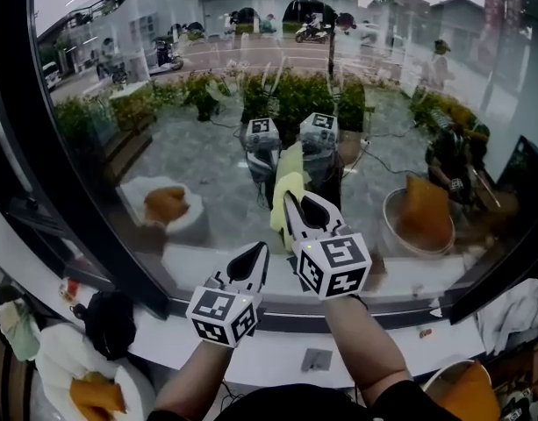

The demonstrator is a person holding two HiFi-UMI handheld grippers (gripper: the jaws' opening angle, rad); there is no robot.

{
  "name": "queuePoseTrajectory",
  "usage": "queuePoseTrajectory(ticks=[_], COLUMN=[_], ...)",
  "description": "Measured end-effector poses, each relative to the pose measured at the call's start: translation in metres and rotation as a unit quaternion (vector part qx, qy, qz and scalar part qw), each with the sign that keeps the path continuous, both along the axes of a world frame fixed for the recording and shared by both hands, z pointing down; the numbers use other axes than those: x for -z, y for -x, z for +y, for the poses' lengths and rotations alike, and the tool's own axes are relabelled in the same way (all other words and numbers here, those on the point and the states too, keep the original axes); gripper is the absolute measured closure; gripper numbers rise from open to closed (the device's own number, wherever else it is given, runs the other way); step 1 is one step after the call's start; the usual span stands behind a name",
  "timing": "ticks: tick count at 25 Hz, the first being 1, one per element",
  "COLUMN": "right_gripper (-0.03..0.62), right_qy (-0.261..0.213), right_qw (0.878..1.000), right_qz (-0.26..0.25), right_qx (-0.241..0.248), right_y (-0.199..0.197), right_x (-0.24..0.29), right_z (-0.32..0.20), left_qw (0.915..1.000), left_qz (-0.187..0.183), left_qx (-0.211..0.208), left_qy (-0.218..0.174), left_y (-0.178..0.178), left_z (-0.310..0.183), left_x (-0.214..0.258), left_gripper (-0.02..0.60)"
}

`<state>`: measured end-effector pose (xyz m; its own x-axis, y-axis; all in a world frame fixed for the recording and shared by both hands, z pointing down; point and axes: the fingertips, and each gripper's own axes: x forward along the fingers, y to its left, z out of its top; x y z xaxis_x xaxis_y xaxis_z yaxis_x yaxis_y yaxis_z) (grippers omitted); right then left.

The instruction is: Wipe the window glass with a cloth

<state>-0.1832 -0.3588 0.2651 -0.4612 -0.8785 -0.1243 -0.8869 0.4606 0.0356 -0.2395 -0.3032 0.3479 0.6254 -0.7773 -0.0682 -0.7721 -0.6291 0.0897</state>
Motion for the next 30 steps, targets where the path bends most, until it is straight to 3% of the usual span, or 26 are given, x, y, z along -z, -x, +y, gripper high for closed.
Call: queuePoseTrajectory(ticks=[11,23,30], right_gripper=[0.542,0.542,0.542], right_qy=[-0.011,-0.019,-0.015], right_qw=[0.999,0.999,0.999], right_qz=[0.005,0.008,0.01], right_qx=[-0.031,-0.033,-0.048], right_y=[-0.025,-0.034,-0.065], right_x=[0.023,0.027,0.022], right_z=[-0.013,-0.013,-0.005], left_qw=[0.9993,0.9993,0.9985], left_qz=[-0.006,-0.016,-0.022], left_qx=[-0.035,-0.034,-0.049], left_qy=[-0.015,-0.009,-0.008], left_y=[-0.041,-0.048,-0.072], left_z=[0.0,0.005,0.01], left_x=[0.013,0.011,0.01], left_gripper=[0.574,0.574,0.574])
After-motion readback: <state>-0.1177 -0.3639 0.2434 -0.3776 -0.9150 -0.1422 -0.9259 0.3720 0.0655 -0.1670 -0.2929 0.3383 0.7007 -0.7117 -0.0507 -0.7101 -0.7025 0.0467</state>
